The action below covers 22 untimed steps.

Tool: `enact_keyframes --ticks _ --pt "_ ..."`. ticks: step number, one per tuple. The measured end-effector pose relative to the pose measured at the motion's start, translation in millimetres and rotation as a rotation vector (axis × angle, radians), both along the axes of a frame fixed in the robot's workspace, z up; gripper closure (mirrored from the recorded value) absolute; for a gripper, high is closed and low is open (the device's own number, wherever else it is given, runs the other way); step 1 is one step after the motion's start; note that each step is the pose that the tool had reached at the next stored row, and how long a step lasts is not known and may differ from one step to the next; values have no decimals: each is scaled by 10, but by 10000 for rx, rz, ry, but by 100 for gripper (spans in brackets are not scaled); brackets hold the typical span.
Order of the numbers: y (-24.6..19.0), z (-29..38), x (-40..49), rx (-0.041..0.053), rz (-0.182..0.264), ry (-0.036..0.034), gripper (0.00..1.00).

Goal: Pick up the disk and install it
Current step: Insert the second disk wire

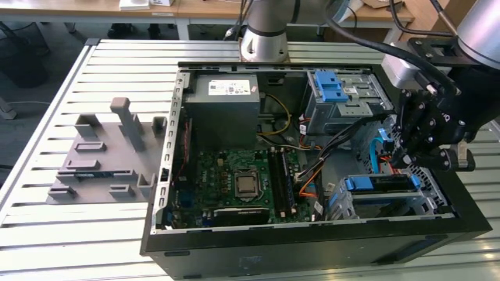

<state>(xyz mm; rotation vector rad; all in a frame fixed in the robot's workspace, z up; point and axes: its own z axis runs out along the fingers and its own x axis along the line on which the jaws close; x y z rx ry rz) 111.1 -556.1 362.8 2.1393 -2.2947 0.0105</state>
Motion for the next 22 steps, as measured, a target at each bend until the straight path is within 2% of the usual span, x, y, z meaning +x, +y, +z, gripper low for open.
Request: enact_keyframes --ticks 4,14,22 --pt "0 65 -30 1 0 0 89" --pt "0 89 -142 2 0 -18 89" --pt "10 195 -156 3 1 -19 89"
